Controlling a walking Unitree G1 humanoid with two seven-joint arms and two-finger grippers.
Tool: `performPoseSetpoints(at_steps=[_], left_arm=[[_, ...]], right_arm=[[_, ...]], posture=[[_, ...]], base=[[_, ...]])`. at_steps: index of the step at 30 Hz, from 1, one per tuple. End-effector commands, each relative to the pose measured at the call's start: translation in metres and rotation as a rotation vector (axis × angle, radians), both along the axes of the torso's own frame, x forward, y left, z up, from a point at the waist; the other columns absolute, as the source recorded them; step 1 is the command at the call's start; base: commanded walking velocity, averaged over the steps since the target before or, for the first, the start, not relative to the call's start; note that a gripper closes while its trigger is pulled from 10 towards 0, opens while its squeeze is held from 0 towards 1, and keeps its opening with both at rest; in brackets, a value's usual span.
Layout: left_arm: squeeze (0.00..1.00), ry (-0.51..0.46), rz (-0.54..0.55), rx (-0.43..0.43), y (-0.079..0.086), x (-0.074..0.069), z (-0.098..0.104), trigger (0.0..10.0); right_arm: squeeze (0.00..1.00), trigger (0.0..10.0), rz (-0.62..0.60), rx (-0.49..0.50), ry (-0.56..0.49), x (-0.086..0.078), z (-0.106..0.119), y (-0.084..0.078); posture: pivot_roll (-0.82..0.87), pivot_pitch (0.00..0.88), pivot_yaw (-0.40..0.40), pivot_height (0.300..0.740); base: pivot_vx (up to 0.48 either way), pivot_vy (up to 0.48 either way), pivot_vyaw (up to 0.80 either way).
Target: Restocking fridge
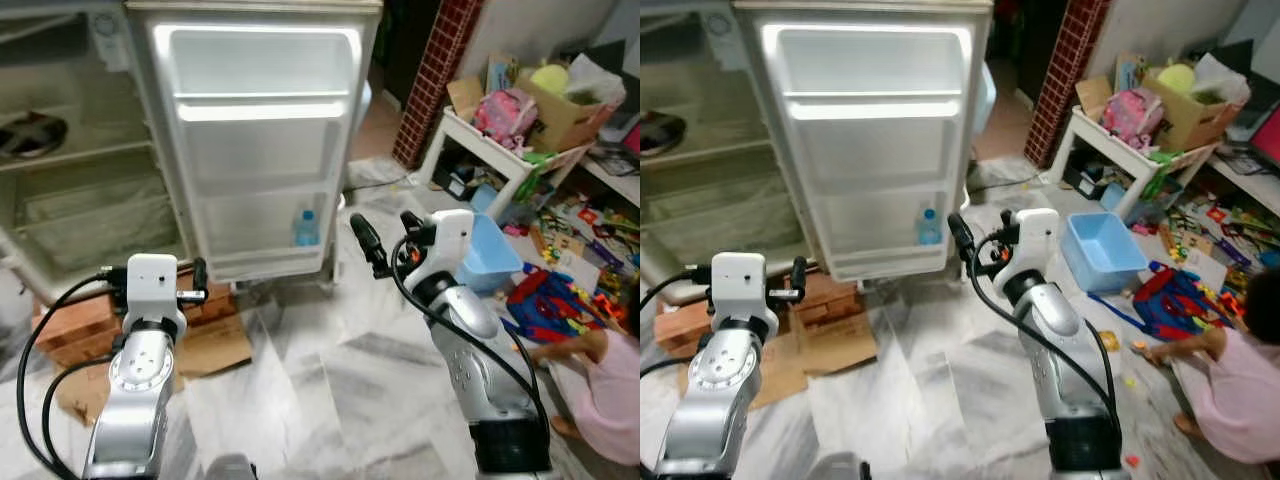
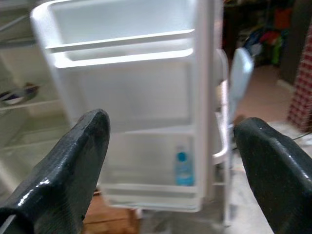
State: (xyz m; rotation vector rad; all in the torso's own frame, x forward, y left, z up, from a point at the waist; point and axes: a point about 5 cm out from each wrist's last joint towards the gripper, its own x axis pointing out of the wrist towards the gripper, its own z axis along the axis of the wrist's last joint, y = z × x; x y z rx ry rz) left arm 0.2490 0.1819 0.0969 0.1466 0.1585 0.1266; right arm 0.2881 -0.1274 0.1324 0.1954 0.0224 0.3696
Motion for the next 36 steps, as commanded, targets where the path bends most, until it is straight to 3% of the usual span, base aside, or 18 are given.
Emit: performPoseSetpoints(at_steps=[1, 15, 23, 30, 36], left_arm=[[0.0, -0.008, 0.006, -0.011, -0.003, 0.0, 0.002, 10.0], [0.0, -0.009, 0.021, -0.017, -0.002, 0.003, 0.002, 10.0], [0.0, 0.002, 0.014, -0.006, -0.005, 0.003, 0.0, 10.0], [0.0, 0.041, 0.001, -0.006, -0.007, -0.001, -0.007, 10.0], [0.0, 0.051, -0.001, -0.009, -0.008, -0.002, -0.008, 10.0]], right_arm=[[0.0, 10.0, -0.022, -0.018, -0.015, -0.001, 0.001, -0.01], [0.0, 10.0, 0.007, -0.045, -0.048, 0.004, 0.004, -0.005], [0.0, 10.0, 0.011, -0.053, -0.052, 0.006, 0.004, -0.005], [0.0, 10.0, 0.276, -0.139, 0.111, -0.011, -0.025, 0.005], [0.0, 10.0, 0.307, -0.25, 0.179, -0.014, -0.041, 0.0]], posture=[[0.06, 0.0, -0.073, 0.74], [0.06, 0.0, -0.074, 0.74], [0.06, 0.0, -0.075, 0.74], [0.06, 0.0, -0.075, 0.74], [0.07, 0.0, -0.075, 0.74]], base=[[0.48, 0.0, 0.0], [0.479, 0.0, 0.67], [0.201, -0.294, 0.0], [0.0, -0.472, 0.0], [0.0, -0.48, 0.0]])
